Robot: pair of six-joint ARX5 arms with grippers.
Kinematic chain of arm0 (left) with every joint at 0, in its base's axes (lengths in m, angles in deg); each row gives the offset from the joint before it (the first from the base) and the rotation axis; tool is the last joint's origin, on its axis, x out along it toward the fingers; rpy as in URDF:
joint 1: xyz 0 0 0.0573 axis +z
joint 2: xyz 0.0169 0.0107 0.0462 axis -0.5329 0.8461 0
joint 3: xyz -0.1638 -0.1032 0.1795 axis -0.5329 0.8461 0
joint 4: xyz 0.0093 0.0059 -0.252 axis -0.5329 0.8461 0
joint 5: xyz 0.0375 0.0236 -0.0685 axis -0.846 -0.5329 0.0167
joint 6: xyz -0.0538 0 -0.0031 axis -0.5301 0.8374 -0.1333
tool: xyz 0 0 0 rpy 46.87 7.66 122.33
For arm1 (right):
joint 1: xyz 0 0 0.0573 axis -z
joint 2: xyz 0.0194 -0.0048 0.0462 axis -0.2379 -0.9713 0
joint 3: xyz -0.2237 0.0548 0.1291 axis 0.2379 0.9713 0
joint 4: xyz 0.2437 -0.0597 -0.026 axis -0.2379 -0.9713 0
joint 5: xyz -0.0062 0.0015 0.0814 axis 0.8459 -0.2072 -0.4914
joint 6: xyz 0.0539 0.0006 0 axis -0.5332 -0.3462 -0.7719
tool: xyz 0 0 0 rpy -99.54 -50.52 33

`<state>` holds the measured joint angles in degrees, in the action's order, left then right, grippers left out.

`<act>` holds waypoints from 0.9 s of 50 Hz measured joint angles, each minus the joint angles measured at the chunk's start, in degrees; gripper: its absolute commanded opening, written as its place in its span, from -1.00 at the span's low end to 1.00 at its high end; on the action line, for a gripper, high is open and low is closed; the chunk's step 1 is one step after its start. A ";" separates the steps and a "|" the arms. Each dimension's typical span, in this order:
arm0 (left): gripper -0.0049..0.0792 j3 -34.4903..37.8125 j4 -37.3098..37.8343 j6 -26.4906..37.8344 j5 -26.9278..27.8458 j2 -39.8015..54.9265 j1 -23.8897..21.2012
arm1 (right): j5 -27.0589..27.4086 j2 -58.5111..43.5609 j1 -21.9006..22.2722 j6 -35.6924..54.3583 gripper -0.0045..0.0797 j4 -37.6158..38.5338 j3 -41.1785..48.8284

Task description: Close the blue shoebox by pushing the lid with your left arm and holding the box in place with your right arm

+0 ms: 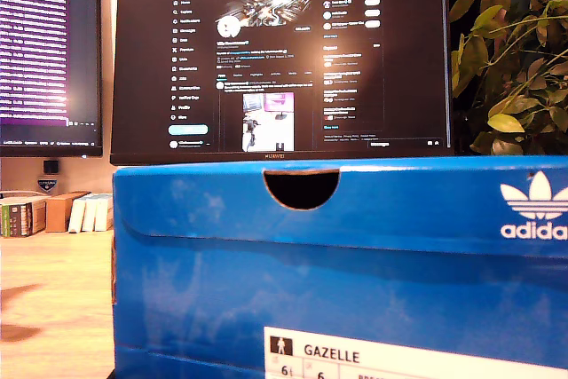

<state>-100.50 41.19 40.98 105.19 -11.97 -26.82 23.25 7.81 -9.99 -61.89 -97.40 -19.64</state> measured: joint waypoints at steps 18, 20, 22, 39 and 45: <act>-0.92 2.62 -3.80 4.85 -4.63 -10.19 0.00 | 2.84 8.17 0.00 1.81 -0.92 2.58 0.70; -0.92 4.22 -5.05 4.87 -4.63 -12.02 0.00 | 2.84 9.42 0.00 1.81 -0.92 3.54 1.55; -0.92 6.01 -6.05 4.87 -4.63 -13.53 0.00 | 2.84 10.71 0.00 1.81 -0.92 4.31 2.58; -0.92 18.51 -10.34 4.87 -7.74 -28.61 0.00 | 1.86 21.03 0.00 1.86 -0.92 8.96 15.02; -0.92 21.29 -10.38 4.87 -8.48 -30.97 0.00 | 1.66 20.98 0.00 1.92 -0.92 8.85 17.09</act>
<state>-79.21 30.81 45.86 96.71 -42.94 -26.82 24.91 28.79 -9.99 -59.97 -88.55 -2.55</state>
